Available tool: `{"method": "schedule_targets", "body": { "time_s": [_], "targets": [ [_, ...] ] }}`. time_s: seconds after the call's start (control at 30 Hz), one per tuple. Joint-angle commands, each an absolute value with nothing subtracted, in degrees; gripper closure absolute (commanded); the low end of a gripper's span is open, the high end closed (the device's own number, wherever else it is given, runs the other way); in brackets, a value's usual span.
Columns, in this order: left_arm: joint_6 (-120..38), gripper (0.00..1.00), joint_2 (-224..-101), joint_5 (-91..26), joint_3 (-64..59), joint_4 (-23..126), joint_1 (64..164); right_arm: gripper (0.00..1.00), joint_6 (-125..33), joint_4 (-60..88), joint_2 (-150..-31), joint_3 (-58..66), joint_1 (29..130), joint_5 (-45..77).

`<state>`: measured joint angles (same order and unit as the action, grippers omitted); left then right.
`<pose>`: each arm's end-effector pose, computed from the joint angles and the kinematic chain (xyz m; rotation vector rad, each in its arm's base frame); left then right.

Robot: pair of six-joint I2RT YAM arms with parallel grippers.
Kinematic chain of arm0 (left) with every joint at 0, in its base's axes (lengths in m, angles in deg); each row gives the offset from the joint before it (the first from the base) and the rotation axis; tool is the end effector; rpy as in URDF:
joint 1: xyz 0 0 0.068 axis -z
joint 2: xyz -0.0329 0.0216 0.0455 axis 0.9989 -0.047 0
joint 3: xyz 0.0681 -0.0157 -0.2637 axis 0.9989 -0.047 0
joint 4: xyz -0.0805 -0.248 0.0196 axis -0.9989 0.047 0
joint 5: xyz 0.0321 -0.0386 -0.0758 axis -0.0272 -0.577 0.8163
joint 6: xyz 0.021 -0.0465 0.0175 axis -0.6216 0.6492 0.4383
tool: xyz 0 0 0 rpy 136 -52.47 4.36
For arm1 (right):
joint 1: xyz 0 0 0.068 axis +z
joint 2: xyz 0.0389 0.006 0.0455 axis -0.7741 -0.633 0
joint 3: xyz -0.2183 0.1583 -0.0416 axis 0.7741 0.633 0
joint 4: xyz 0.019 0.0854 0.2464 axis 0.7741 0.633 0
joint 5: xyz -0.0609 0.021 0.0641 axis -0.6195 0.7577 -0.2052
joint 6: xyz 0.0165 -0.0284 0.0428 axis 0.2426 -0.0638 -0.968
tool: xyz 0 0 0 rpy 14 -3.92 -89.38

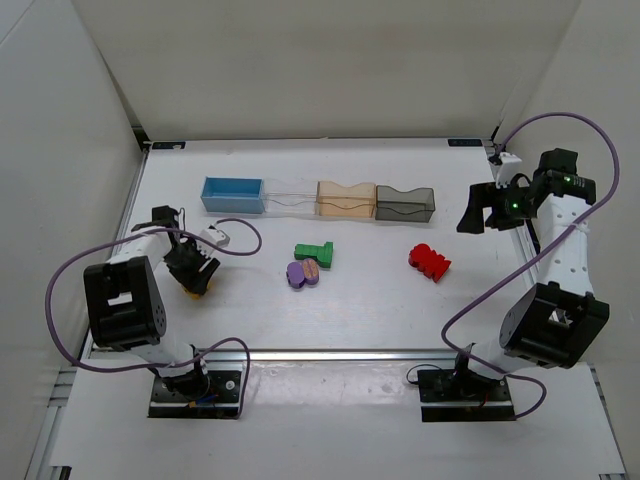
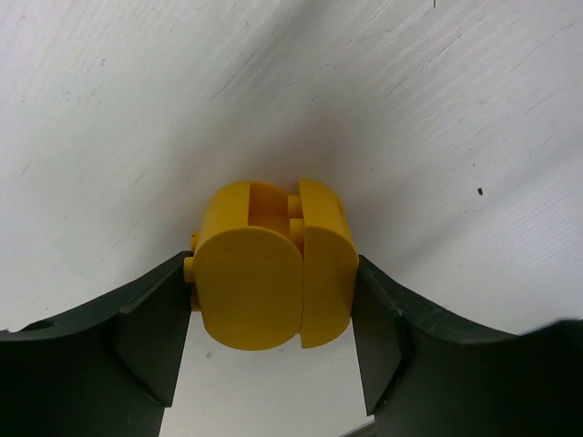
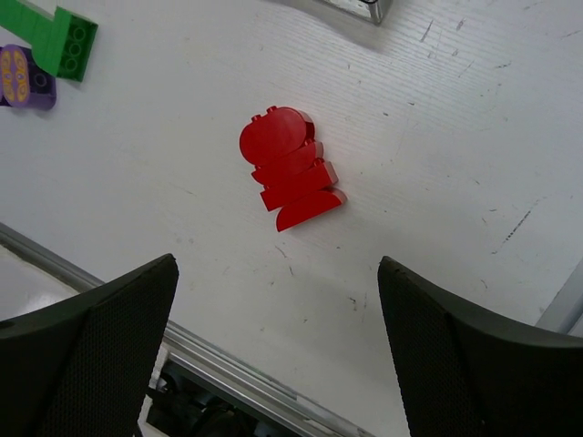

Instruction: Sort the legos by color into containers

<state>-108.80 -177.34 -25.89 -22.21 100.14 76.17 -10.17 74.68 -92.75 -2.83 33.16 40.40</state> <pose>0.2580 0.0416 0.1669 1.1263 2.6822 -0.2352 0.2773 -0.0680 0.3377 -0.4129 2.4351 0.4122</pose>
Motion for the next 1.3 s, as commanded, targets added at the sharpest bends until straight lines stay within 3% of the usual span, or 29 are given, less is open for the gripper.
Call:
{"method": "schedule_targets", "body": {
  "time_s": [0.0,0.1,0.3,0.5,0.63,0.9,1.03,1.27],
  "targets": [
    [-108.3,0.66,-174.06,-24.4,-21.48,100.18,76.06,0.07,-14.6,72.46,-92.04,-3.41,34.28,43.89],
    [-104.27,0.73,-169.49,-18.79,-18.43,102.45,76.05,0.07,-19.08,71.4,-91.25,-2.62,36.57,46.79],
    [-86.91,0.81,-160.27,6.51,-11.03,101.59,76.14,0.08,-30.69,65.87,-92.9,-3.75,46.23,53.64],
    [-59.67,0.79,-158.4,27.52,-10.41,82.27,77.19,0.08,-40.96,59.71,-98.18,-10.6,53.62,61.47],
    [-57.32,0.8,-159.82,24.57,-7.33,81.19,81.76,0.09,-45.28,58.04,-102.92,-17.02,58.89,60.6],
    [-58.72,0.82,-157.79,6.04,-6.19,77.41,92.39,0.17,-51.35,55.14,-107.76,-27.56,72.06,50.95],
    [-64.85,0.83,-157.96,-3.89,-4.52,77.67,97.05,0.24,-53.55,55.05,-110.14,-30.74,75.95,48.3],
    [-70.15,0.85,-158.14,-14.55,-2.67,77.85,102.6,0.25,-53.64,56.37,-114.88,-36.45,79.73,46.45]
  ]
}}
